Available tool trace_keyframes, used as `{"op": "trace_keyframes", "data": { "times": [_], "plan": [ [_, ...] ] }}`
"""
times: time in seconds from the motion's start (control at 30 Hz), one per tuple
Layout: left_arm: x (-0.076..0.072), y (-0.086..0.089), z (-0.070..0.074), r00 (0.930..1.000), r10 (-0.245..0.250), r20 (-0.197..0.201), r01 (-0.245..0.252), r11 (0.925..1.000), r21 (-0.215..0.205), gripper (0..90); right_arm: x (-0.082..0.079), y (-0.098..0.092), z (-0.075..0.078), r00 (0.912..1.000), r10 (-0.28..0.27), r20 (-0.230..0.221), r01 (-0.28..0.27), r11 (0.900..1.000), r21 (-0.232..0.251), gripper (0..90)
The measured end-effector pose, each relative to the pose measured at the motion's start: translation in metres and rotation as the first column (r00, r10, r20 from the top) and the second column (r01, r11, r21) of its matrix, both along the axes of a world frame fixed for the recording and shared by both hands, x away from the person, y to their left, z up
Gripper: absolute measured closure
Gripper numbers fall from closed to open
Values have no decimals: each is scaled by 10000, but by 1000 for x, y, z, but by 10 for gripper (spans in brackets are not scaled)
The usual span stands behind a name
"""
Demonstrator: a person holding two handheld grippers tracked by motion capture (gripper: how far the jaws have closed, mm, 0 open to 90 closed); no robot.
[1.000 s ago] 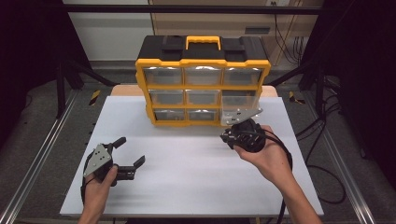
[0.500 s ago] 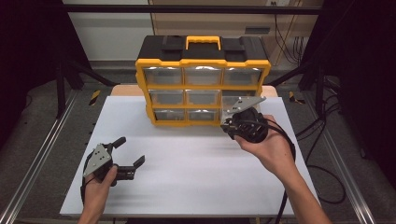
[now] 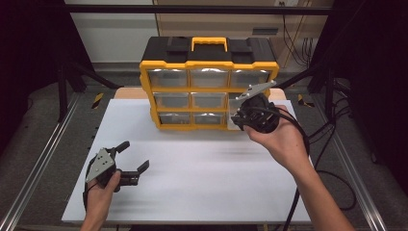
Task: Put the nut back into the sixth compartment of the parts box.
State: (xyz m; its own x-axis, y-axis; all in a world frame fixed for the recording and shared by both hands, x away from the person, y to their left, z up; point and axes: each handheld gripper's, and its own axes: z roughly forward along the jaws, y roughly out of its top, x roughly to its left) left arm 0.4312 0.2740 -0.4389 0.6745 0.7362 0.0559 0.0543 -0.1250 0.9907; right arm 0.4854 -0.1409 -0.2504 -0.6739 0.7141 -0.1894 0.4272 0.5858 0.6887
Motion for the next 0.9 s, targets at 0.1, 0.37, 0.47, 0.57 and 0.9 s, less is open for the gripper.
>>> {"op": "trace_keyframes", "data": {
  "times": [0.1,0.37,0.47,0.57,0.9],
  "plan": [
    [0,0,0,10000,6,0,-6,10000,-51,10,2,1,5,9999,-100,16,100,9999,-24,702],
    [0,0,0,10000,10,5,-10,10000,-58,10,8,-4,10,9996,-268,30,268,9996,11,701],
    [0,0,0,10000,6,-4,-6,10000,-21,10,8,-6,11,9996,-258,125,258,9997,16,702],
    [0,0,0,10000,-2,-4,2,10000,9,10,8,-6,13,9994,-314,109,314,9995,-9,701],
    [0,0,0,10000,5,-1,-5,10000,-60,10,9,-10,18,9990,-420,166,421,9991,-33,702]
  ]
}}
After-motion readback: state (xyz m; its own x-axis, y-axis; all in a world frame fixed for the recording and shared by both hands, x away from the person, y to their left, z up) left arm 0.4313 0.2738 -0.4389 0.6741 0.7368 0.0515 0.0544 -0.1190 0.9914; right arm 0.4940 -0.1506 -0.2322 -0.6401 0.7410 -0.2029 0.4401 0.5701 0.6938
